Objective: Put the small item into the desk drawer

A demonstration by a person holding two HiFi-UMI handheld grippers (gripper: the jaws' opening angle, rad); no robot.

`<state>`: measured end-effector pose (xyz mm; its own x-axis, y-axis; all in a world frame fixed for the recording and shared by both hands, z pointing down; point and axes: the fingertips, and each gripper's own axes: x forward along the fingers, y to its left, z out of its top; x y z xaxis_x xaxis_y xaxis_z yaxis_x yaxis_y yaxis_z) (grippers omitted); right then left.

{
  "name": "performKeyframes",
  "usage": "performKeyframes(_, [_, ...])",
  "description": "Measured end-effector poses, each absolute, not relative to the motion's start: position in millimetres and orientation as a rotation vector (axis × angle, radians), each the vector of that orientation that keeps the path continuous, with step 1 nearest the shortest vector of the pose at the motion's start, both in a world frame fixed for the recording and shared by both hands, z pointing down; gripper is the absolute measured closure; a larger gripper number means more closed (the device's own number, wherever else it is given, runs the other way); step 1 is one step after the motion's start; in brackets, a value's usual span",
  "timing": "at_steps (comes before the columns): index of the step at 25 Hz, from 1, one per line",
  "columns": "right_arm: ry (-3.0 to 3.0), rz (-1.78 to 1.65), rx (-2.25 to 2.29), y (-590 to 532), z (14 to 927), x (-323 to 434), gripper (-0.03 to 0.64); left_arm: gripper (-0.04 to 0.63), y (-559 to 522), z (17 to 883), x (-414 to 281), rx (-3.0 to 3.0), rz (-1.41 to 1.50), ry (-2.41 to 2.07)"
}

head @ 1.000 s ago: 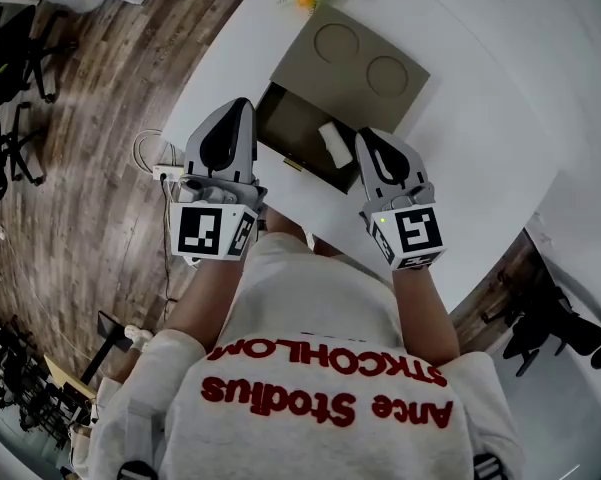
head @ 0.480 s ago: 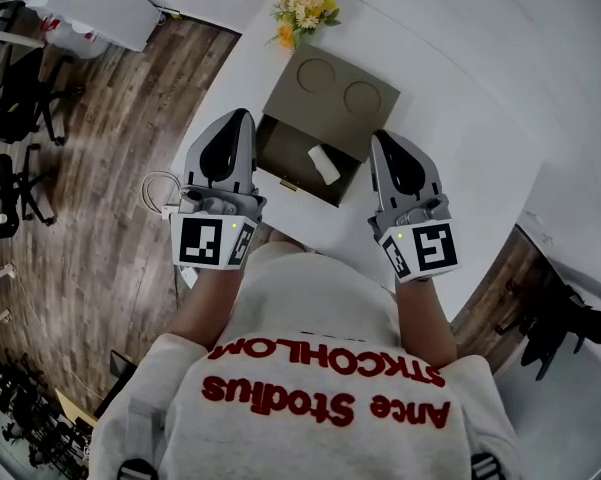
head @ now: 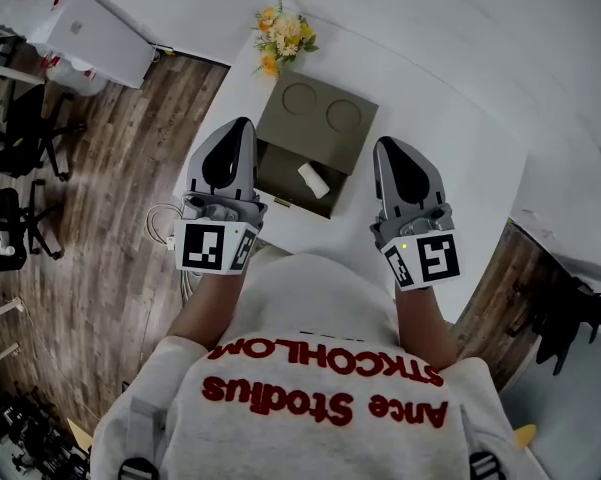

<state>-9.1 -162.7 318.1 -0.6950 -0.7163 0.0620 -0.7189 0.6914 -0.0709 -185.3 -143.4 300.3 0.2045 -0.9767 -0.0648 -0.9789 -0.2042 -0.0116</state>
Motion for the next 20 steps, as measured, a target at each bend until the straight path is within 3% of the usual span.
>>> performKeyframes(20, [-2.574,0.126,1.792,-133,303,141,0.606,0.588,-179,292,-57,-2.696,0.088,1.528])
